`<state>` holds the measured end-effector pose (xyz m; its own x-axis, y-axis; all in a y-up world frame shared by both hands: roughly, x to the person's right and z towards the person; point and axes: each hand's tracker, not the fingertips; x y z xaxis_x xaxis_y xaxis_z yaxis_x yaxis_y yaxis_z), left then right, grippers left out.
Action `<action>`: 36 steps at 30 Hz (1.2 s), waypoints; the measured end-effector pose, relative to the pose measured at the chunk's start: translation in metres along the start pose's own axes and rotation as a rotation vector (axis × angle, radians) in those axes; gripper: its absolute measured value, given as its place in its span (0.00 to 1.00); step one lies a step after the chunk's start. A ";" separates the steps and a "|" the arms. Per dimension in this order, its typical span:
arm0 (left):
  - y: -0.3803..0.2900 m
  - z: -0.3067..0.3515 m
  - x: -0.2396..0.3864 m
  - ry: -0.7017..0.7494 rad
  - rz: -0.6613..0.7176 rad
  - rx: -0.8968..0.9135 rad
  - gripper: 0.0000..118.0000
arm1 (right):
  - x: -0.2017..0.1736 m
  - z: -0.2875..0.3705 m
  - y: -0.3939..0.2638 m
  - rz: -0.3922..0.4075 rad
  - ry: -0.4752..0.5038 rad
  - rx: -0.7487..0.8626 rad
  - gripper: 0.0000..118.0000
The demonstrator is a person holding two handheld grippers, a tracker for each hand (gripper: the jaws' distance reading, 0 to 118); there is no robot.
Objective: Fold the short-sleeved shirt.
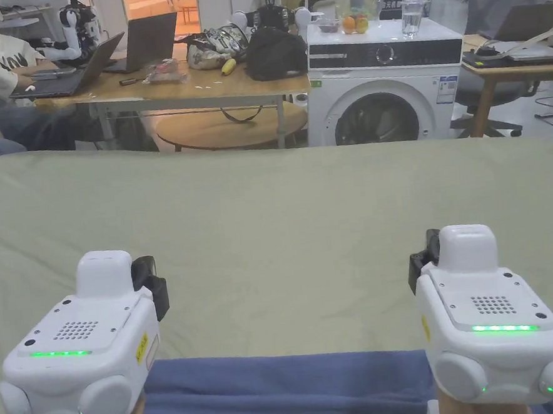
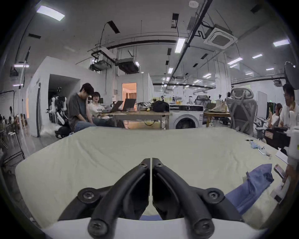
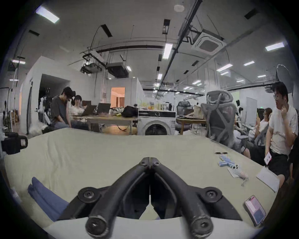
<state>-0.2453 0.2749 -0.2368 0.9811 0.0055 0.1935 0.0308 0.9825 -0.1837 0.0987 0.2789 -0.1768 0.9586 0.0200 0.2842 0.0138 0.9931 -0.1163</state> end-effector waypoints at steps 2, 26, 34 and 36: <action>0.000 0.001 -0.013 -0.001 0.018 -0.028 0.00 | -0.007 -0.003 0.000 0.002 -0.003 -0.004 0.00; -0.089 -0.055 -0.197 -0.514 0.691 -0.864 0.47 | -0.065 -0.019 -0.020 0.080 0.205 -0.105 0.00; -0.117 -0.054 -0.144 -0.708 0.938 -0.868 0.47 | -0.059 -0.026 -0.032 0.073 0.195 -0.153 0.00; -0.119 -0.052 -0.135 -0.733 0.943 -0.850 0.46 | -0.057 -0.031 -0.036 0.077 0.188 -0.179 0.00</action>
<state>-0.3712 0.1470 -0.2913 0.3942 0.9163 0.0710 -0.1977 0.1600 -0.9671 0.0518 0.2388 -0.2181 0.9945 0.0565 0.0878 -0.0275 0.9531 -0.3015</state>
